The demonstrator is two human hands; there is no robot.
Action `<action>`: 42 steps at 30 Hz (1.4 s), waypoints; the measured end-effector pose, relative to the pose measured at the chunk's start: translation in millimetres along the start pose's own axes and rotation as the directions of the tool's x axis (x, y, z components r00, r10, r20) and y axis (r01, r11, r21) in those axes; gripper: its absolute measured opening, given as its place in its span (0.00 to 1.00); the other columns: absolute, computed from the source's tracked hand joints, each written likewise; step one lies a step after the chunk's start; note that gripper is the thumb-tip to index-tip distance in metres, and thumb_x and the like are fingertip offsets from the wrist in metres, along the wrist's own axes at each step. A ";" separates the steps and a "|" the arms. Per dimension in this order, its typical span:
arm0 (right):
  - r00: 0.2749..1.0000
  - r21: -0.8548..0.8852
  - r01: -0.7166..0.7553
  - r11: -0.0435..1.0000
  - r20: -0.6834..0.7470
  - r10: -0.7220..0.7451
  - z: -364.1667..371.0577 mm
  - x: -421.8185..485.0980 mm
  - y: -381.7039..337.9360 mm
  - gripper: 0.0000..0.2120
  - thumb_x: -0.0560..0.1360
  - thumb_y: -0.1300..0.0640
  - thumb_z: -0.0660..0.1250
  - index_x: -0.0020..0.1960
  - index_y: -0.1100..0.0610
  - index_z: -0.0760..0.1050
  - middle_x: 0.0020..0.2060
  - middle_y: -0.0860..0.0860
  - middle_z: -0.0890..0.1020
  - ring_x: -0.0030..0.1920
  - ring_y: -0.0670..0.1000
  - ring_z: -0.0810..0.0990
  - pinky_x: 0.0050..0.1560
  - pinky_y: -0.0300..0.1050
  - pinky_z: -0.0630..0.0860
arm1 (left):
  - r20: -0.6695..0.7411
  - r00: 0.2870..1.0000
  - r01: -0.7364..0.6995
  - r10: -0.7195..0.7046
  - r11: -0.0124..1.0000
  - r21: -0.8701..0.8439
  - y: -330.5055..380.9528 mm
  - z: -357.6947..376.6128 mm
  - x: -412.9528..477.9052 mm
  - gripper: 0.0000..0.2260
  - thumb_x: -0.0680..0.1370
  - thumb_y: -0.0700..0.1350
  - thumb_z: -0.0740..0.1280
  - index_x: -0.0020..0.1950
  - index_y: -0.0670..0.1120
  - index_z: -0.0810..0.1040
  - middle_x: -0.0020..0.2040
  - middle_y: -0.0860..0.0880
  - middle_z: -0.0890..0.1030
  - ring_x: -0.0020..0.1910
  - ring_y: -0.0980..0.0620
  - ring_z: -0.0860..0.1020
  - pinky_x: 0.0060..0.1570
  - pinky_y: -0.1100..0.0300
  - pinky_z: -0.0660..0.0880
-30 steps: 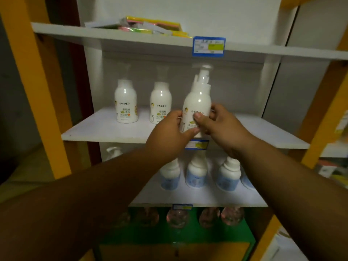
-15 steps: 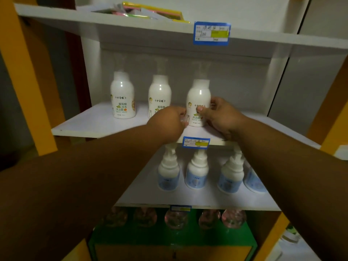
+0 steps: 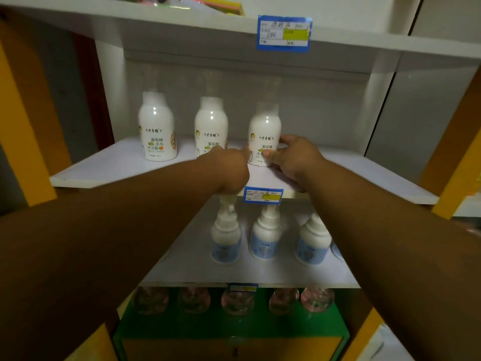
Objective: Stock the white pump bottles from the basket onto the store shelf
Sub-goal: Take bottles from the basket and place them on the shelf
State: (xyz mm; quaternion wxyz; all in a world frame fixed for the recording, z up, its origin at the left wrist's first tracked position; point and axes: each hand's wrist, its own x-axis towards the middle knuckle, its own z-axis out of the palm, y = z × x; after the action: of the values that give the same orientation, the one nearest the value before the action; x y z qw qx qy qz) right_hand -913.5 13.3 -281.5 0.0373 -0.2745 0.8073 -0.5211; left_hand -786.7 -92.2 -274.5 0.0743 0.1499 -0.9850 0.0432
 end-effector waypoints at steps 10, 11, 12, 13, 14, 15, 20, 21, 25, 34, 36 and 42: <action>1.000 -0.039 0.017 0.999 -0.022 -0.018 3.1 -6.3 -1.3 0.23 0.76 0.53 0.73 0.70 0.54 0.75 0.59 0.53 0.85 0.56 0.53 0.85 0.63 0.55 0.79 | -0.037 0.996 0.070 -0.079 0.978 -0.195 -4.4 8.2 -0.8 0.24 0.79 0.43 0.59 0.76 0.52 0.61 0.60 0.46 0.77 0.59 0.44 0.72 0.60 0.40 0.75; 1.000 -0.052 0.015 0.999 -0.024 -0.016 3.2 -6.2 -1.3 0.23 0.76 0.53 0.73 0.70 0.54 0.75 0.59 0.53 0.85 0.56 0.53 0.85 0.63 0.55 0.79 | -0.050 0.996 0.065 -0.076 0.978 -0.200 -5.0 8.9 -1.2 0.23 0.79 0.43 0.59 0.74 0.52 0.62 0.59 0.46 0.78 0.57 0.45 0.71 0.60 0.40 0.75; 1.000 -0.063 0.009 0.998 -0.024 -0.011 3.5 -6.3 -1.4 0.24 0.76 0.53 0.74 0.70 0.54 0.75 0.59 0.53 0.85 0.56 0.53 0.85 0.63 0.55 0.79 | -0.058 0.995 0.062 -0.076 0.977 -0.205 -5.7 9.4 -1.1 0.22 0.79 0.43 0.59 0.73 0.52 0.63 0.59 0.46 0.78 0.55 0.46 0.70 0.60 0.40 0.75; 1.000 -0.064 0.004 0.998 -0.026 -0.006 3.6 -5.9 -1.0 0.24 0.75 0.53 0.74 0.69 0.54 0.76 0.58 0.53 0.85 0.56 0.54 0.85 0.63 0.55 0.79 | -0.062 0.995 0.059 -0.074 0.975 -0.214 -5.9 9.5 -1.6 0.22 0.79 0.42 0.59 0.73 0.52 0.63 0.58 0.46 0.78 0.54 0.46 0.69 0.60 0.41 0.75; 1.000 -0.060 -0.004 0.998 -0.029 0.002 3.3 -5.6 -0.8 0.24 0.74 0.52 0.75 0.69 0.54 0.76 0.58 0.53 0.86 0.55 0.54 0.85 0.62 0.56 0.79 | -0.060 0.996 0.056 -0.071 0.974 -0.222 -5.8 9.1 -2.1 0.23 0.78 0.42 0.59 0.74 0.52 0.63 0.58 0.46 0.78 0.53 0.47 0.69 0.60 0.41 0.74; 1.000 -0.050 -0.010 0.999 -0.029 0.008 3.3 -5.5 -0.8 0.24 0.74 0.52 0.76 0.68 0.54 0.77 0.57 0.53 0.86 0.55 0.54 0.85 0.62 0.56 0.80 | -0.056 0.997 0.047 -0.061 0.974 -0.224 -5.8 8.3 -2.5 0.24 0.78 0.41 0.59 0.75 0.52 0.62 0.57 0.47 0.78 0.52 0.47 0.69 0.61 0.41 0.74; 0.999 -0.039 -0.024 0.999 -0.030 0.023 1.0 -8.9 -1.9 0.24 0.72 0.51 0.77 0.66 0.55 0.78 0.57 0.53 0.86 0.54 0.54 0.85 0.61 0.55 0.80 | -0.058 0.998 0.010 -0.025 0.966 -0.257 -7.7 5.7 -5.9 0.25 0.79 0.41 0.58 0.76 0.53 0.62 0.60 0.46 0.78 0.57 0.44 0.73 0.61 0.42 0.75; 0.999 -0.030 -0.032 0.999 -0.035 0.031 0.3 -8.7 -0.9 0.25 0.72 0.51 0.78 0.66 0.55 0.77 0.56 0.54 0.86 0.54 0.55 0.85 0.60 0.56 0.81 | -0.065 0.998 0.006 -0.025 0.962 -0.273 -8.5 6.4 -7.1 0.24 0.80 0.41 0.58 0.76 0.53 0.62 0.62 0.46 0.78 0.59 0.44 0.74 0.61 0.43 0.75; 0.999 -0.045 -0.022 0.999 -0.028 0.021 -2.5 -9.9 0.1 0.25 0.72 0.52 0.78 0.66 0.56 0.76 0.58 0.54 0.85 0.55 0.55 0.85 0.60 0.56 0.81 | -0.086 0.996 -0.009 -0.019 0.948 -0.317 -8.3 6.2 -12.2 0.24 0.82 0.42 0.57 0.77 0.53 0.62 0.66 0.45 0.76 0.63 0.43 0.74 0.63 0.45 0.74; 0.869 -0.138 0.298 0.945 -0.370 -0.328 -6.5 -109.0 14.6 0.27 0.79 0.48 0.67 0.76 0.51 0.66 0.72 0.48 0.73 0.69 0.46 0.74 0.67 0.42 0.72 | -0.549 0.829 -0.229 -0.105 0.832 -0.505 -5.8 43.2 -92.6 0.21 0.81 0.43 0.59 0.74 0.50 0.69 0.66 0.45 0.75 0.64 0.47 0.74 0.70 0.50 0.69; 0.758 -0.129 0.498 0.858 -0.416 -0.503 5.3 -165.7 42.2 0.19 0.80 0.54 0.65 0.70 0.50 0.70 0.67 0.47 0.75 0.67 0.45 0.75 0.65 0.43 0.74 | -0.712 0.696 -0.418 0.087 0.856 -0.304 -9.5 83.0 -146.4 0.17 0.78 0.39 0.62 0.66 0.42 0.77 0.60 0.46 0.78 0.60 0.48 0.74 0.64 0.55 0.70; 0.834 -0.148 0.550 0.822 0.043 -0.550 76.8 -269.9 174.5 0.13 0.78 0.58 0.64 0.60 0.56 0.78 0.59 0.47 0.79 0.62 0.47 0.77 0.65 0.41 0.71 | -0.163 0.985 -0.139 0.051 0.794 -0.592 -20.4 293.7 -245.8 0.14 0.77 0.47 0.60 0.59 0.45 0.79 0.52 0.44 0.82 0.50 0.54 0.75 0.49 0.68 0.68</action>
State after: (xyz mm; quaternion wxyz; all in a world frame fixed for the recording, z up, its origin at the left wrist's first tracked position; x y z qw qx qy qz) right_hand -729.0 133.8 -527.6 -0.1364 -0.4972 0.7318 -0.4457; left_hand -587.7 -72.1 -601.7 0.1839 0.0653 -0.9464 -0.2574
